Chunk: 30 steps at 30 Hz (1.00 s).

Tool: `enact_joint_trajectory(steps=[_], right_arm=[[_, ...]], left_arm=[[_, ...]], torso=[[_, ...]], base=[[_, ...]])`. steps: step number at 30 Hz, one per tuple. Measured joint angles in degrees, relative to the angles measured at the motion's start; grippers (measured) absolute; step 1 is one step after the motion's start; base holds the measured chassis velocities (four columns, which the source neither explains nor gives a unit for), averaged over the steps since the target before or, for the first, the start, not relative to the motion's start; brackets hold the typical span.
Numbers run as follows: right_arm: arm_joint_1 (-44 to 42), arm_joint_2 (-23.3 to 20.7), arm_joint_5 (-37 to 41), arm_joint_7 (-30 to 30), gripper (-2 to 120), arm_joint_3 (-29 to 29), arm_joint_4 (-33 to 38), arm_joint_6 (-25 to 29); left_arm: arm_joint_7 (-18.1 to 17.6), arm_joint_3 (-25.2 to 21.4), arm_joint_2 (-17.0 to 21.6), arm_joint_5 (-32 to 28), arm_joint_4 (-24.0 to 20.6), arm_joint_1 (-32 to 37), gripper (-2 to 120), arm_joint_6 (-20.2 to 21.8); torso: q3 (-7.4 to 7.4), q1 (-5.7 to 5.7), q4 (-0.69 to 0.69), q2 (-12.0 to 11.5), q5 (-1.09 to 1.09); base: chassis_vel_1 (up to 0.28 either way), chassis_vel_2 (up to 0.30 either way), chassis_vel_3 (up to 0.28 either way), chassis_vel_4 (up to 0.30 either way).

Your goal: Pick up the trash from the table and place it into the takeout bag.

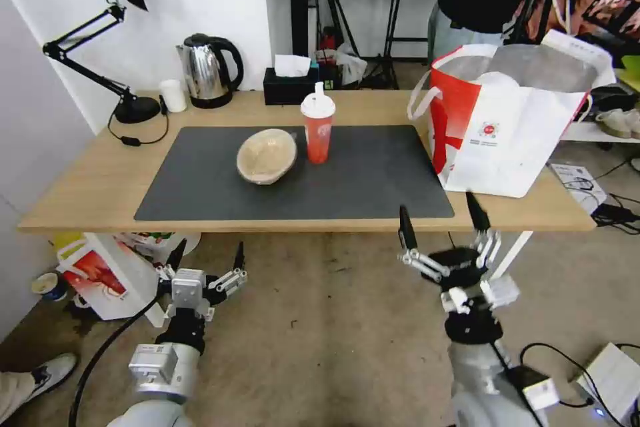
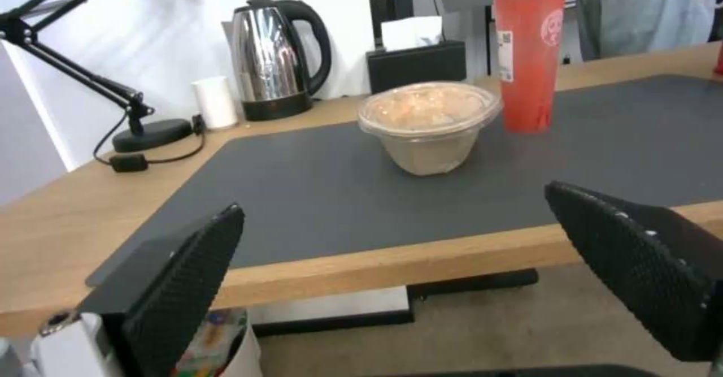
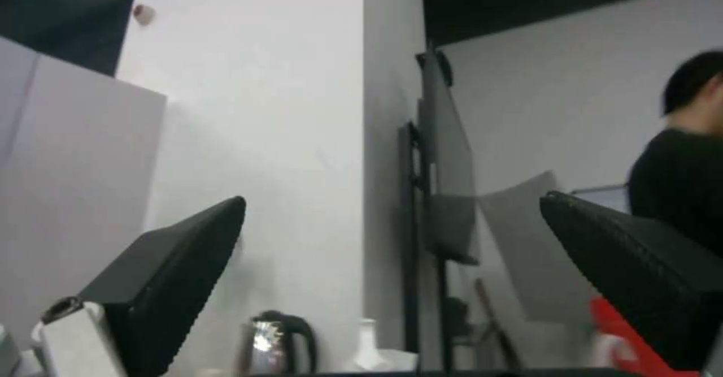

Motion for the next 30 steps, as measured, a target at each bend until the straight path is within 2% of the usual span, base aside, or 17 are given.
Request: enact_joint_trajectory(steps=[5,11,15,16,19,22,24,30], right_arm=[[5.8,-6.8,9.0,1.0,100,-0.6,1.9,-6.9],[10.2,-11.5,17.4,2.1,100,-3.4,1.3,-11.1],[18.7,-19.1,28.0,4.0,100,-9.4,-1.5,-15.9],[18.7,-19.1,28.0,4.0,100,-9.4,-1.5,-15.9],[26.9,-24.3,34.7,5.6,100,-13.6,-3.8,-18.5],[30.4,-26.3,37.3,6.2,100,-15.5,-4.7,-19.8],[35.4,-28.5,39.8,6.7,100,-18.9,-6.6,-21.3],[42.7,-30.1,40.7,8.5,100,-25.8,-10.3,-23.9]], left_arm=[[0.0,0.0,0.0,0.0,0.0,0.0,100,0.0],[0.0,0.0,0.0,0.0,0.0,0.0,100,0.0],[0.0,0.0,0.0,0.0,0.0,0.0,100,0.0],[0.0,0.0,0.0,0.0,0.0,0.0,100,0.0],[0.0,0.0,0.0,0.0,0.0,0.0,100,0.0],[0.0,0.0,0.0,0.0,0.0,0.0,100,0.0],[0.0,0.0,0.0,0.0,0.0,0.0,100,0.0],[0.0,0.0,0.0,0.0,0.0,0.0,100,0.0]], torso=[[0.00,0.00,0.02,0.0,-0.01],[0.00,0.00,0.01,0.0,-0.02],[0.00,0.00,0.02,0.0,-0.02],[0.00,0.00,0.02,0.0,-0.02],[0.00,0.00,0.02,0.0,-0.02],[0.00,0.00,0.03,0.0,-0.03],[0.00,0.00,0.02,0.0,-0.03],[0.01,-0.01,0.02,0.0,-0.02]], base=[[0.000,0.000,0.000,0.000],[0.000,0.000,0.000,0.000],[0.000,0.000,0.000,0.000],[0.000,0.000,0.000,0.000],[0.000,0.000,0.000,0.000],[0.000,0.000,0.000,0.000],[0.000,0.000,0.000,0.000],[0.000,0.000,0.000,0.000]])
